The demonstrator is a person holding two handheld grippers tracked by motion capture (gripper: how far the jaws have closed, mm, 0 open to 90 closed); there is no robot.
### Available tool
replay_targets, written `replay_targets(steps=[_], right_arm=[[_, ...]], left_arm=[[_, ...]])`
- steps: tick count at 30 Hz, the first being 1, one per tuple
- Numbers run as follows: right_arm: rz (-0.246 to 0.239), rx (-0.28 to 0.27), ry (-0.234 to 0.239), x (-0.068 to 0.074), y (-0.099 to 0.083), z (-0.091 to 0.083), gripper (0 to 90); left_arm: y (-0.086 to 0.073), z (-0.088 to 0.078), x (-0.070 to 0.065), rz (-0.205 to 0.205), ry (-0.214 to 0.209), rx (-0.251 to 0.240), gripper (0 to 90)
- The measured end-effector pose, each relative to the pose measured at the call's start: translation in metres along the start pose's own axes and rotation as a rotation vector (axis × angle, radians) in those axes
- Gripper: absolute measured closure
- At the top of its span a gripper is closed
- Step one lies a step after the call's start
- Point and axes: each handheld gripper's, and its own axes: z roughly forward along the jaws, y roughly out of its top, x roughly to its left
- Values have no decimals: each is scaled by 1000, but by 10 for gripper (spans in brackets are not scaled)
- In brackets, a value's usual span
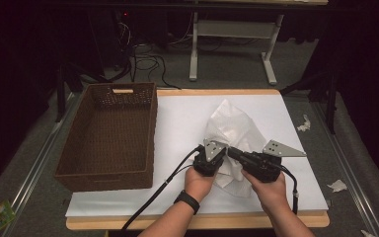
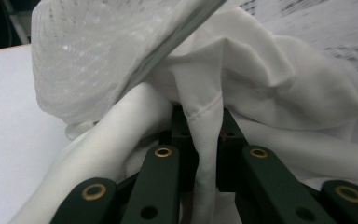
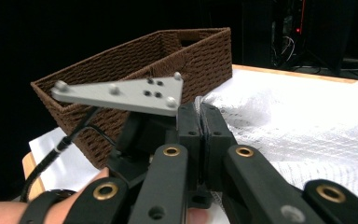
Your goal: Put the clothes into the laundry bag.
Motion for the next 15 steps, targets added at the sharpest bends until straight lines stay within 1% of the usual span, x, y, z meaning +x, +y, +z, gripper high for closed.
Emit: replay_targets(steps=[1, 3, 5, 7, 8, 10, 11, 12, 13, 14, 15], right_arm=[[0, 2, -2, 0, 0, 0, 895], [1, -3, -9, -2, 0, -1, 895], [-1, -4, -14, -4, 1, -2, 895], [2, -3, -18, -5, 1, -4, 895], [1, -6, -18, -6, 1, -4, 895], [3, -5, -21, -7, 0, -4, 895], [3, -4, -24, -7, 0, -4, 894], [3, -4, -27, -8, 1, -4, 895], [1, -4, -26, -8, 1, -4, 894], [-2, -3, -30, -8, 1, -4, 894], [0, -1, -31, -8, 0, -3, 894]], left_arm=[[0, 1, 0, -5, -2, -5, 815], [0, -2, -1, -5, -21, -26, 809], [0, -9, -1, -10, -55, -50, 789], [1, -19, -1, -23, -98, -72, 694], [1, -25, 0, -13, -113, -73, 630], [2, -38, -1, -10, -141, -101, 540], [2, -45, -1, 3, -152, -113, 500], [2, -51, -1, 15, -147, -118, 467], [2, -59, -1, 31, -152, -122, 436], [2, -65, -1, 36, -166, -129, 409], [2, -70, -2, 41, -168, -129, 385]])
